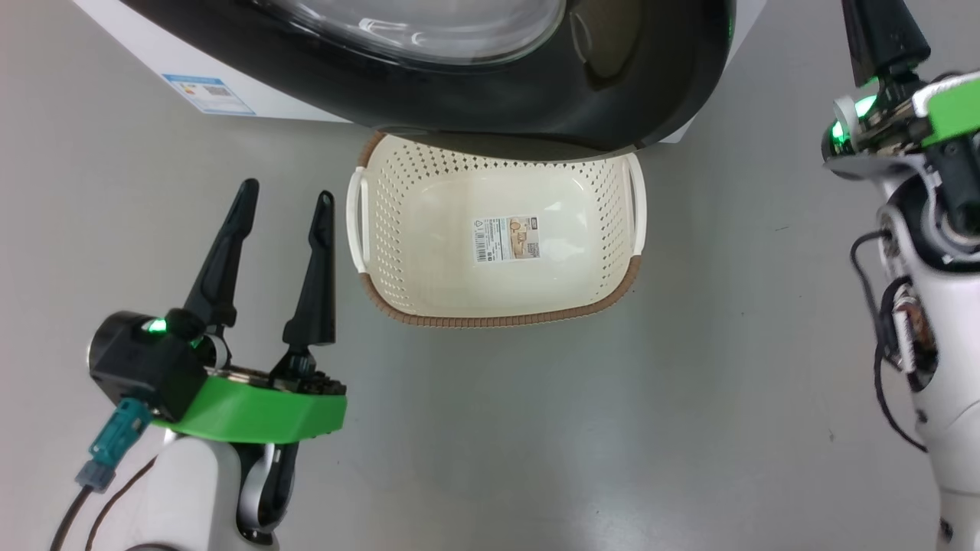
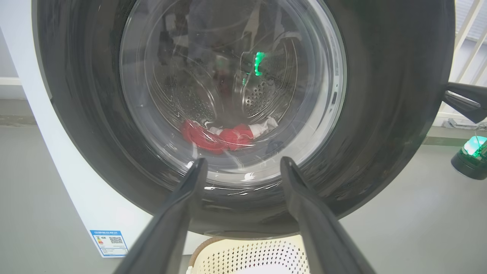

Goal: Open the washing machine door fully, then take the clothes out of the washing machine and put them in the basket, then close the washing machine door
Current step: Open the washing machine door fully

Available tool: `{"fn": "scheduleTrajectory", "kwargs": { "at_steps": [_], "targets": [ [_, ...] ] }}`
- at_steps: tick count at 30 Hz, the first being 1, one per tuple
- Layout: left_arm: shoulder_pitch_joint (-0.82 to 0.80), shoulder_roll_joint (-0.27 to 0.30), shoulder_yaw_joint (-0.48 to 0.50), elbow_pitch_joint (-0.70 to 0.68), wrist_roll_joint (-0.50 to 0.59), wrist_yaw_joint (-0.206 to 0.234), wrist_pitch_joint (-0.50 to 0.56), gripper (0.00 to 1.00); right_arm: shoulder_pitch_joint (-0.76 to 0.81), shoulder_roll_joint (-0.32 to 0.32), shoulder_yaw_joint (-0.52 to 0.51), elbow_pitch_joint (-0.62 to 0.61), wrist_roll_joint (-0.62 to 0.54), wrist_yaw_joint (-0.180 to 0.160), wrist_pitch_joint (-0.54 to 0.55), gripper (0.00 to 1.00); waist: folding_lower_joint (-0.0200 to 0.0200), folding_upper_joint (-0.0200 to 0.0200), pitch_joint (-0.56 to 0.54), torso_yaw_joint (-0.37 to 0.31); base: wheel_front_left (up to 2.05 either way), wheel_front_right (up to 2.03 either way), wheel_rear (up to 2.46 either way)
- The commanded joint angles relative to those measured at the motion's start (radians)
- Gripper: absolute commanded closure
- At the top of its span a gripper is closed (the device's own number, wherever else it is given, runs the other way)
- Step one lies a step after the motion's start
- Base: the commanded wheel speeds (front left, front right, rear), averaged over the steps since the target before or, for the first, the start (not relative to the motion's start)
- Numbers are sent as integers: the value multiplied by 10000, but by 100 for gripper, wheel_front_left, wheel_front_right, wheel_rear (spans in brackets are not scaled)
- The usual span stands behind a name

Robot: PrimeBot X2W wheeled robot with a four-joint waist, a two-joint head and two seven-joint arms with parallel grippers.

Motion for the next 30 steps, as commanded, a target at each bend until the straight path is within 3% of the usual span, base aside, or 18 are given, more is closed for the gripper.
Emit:
{"fn": "scheduleTrajectory", "kwargs": {
  "at_steps": [1,8,14,30],
  "targets": [
    [-155,189,229,-204,-38,60,-76,0,-351,-35,45,-19,546,67,688,100,-1,0,54,56,0,0,0],
    [-204,189,122,-127,-98,71,-76,0,-1358,-378,146,989,1450,67,2917,100,-1,0,54,195,0,0,0],
    [-213,189,-39,-112,-178,118,-76,0,-1987,-646,627,1284,1558,67,4698,100,-1,0,12,284,0,0,0],
    [-111,189,26,-111,-182,170,-76,0,-1907,-682,816,1110,1097,67,5649,100,-1,0,-54,382,0,0,0]
  ]
}}
